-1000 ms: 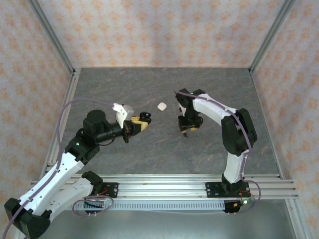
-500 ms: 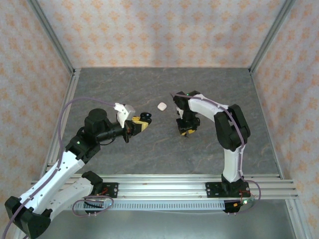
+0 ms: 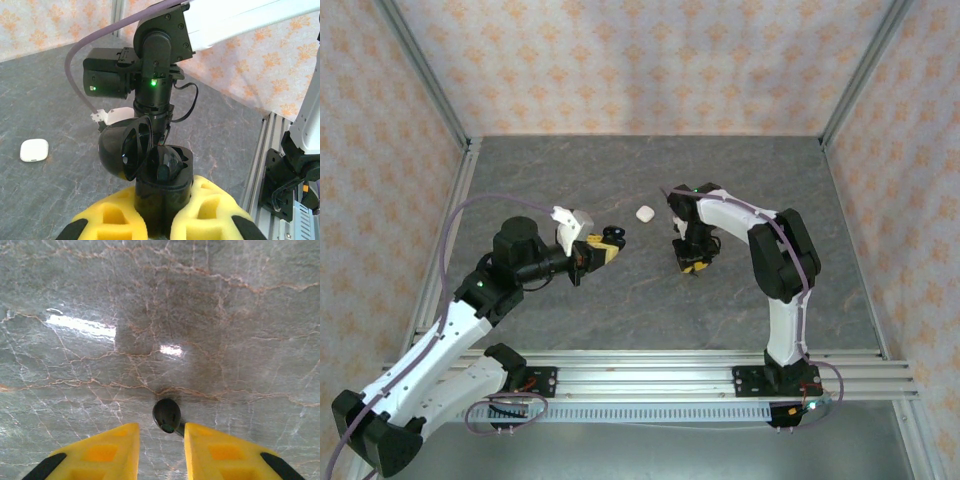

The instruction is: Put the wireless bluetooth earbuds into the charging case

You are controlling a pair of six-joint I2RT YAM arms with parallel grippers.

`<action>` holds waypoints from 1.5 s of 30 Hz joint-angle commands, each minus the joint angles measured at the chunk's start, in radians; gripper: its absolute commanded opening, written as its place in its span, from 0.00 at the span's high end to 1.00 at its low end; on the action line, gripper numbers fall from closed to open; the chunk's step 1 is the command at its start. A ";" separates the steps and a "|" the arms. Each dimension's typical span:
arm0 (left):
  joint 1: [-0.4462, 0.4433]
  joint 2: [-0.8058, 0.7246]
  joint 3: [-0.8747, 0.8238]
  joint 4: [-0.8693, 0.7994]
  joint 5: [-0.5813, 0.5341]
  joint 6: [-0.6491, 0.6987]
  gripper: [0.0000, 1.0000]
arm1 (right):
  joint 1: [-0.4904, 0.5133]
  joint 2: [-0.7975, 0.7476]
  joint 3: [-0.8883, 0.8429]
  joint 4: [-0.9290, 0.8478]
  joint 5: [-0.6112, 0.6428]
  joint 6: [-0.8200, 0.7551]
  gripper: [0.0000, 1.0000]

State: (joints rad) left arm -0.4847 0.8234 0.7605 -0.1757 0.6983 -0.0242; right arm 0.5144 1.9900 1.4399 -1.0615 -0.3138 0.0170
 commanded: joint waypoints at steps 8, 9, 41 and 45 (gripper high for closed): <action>-0.009 -0.007 0.038 0.004 0.001 0.014 1.00 | 0.005 0.035 -0.032 0.047 -0.034 0.003 0.76; -0.008 -0.010 0.036 0.004 -0.001 0.014 1.00 | 0.004 0.036 -0.036 0.051 -0.034 0.004 0.77; -0.009 0.001 0.063 0.139 -0.004 -0.015 1.00 | 0.005 -0.303 0.026 0.100 -0.057 0.271 0.95; -0.008 0.016 0.075 0.206 -0.013 -0.036 1.00 | 0.004 -0.382 0.066 0.088 -0.047 0.331 0.96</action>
State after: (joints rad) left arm -0.4847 0.8322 0.7902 -0.0788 0.6979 -0.0372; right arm 0.5144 1.6711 1.4635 -0.9527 -0.3702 0.2810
